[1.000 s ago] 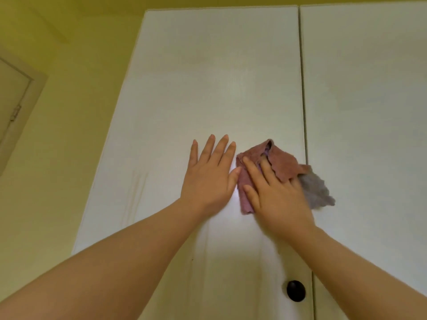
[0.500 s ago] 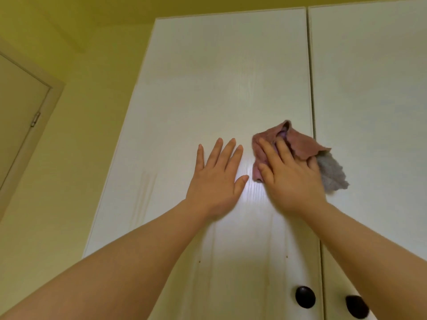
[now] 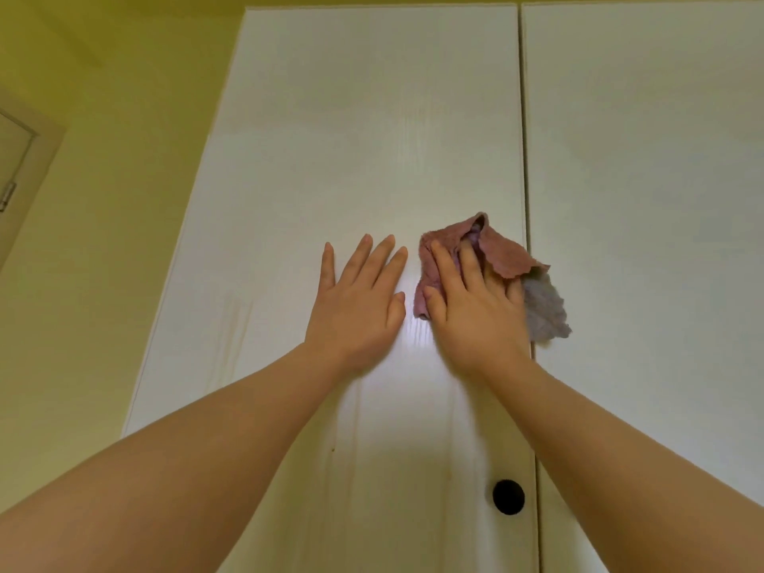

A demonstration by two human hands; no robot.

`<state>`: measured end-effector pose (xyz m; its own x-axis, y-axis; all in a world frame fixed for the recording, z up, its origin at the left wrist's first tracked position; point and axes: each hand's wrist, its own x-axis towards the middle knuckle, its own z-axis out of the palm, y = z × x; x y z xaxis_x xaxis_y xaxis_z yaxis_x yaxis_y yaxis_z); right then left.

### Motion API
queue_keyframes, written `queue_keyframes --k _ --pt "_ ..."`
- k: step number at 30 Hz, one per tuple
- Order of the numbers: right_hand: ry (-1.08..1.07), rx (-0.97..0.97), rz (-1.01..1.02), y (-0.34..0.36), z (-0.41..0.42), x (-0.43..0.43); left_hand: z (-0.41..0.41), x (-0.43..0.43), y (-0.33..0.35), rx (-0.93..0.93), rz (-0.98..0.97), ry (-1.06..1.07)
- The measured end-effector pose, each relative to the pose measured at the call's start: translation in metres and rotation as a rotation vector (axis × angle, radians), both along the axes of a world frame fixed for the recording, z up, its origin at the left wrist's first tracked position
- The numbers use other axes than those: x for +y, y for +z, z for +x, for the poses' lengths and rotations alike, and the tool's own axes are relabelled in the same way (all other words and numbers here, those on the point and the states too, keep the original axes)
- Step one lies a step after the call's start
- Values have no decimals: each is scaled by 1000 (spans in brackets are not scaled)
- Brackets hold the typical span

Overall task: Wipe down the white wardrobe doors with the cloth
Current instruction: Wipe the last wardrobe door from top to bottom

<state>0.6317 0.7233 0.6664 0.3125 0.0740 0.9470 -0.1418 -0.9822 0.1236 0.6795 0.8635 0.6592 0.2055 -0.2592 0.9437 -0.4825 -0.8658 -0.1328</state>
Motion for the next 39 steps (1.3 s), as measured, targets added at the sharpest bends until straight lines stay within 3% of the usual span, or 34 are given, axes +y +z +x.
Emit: queue_keyframes --k 5,9,11,15,18,20,23,29,31,34,36,39 --pt "-14 82 -104 -35 1 12 -1 2 1 8 33 20" --pt "176 40 140 20 -6 7 -2 10 9 -1 75 43" --pt "173 11 219 32 2 21 3 19 9 -60 116 71" --pt "29 -3 -80 -18 23 53 10 39 3 -283 204 -11" --pt "-11 21 -228 -5 19 49 22 63 -1 -401 272 3" --pt "39 65 -102 21 17 45 26 78 -2 -410 245 -6" --pt "24 -32 28 27 27 67 34 97 -3 -387 177 22" --pt "5 36 -355 -8 45 95 56 128 -15 -350 76 48" --pt "0 37 -334 8 44 96 62 137 -19 -349 72 63" --pt "61 -24 -67 17 53 117 70 148 -19 -339 1 51" --pt "86 -37 -122 -1 58 141 70 154 -18 -328 -58 26" --pt "74 127 -330 -23 61 156 72 169 -24 -315 -121 -1"
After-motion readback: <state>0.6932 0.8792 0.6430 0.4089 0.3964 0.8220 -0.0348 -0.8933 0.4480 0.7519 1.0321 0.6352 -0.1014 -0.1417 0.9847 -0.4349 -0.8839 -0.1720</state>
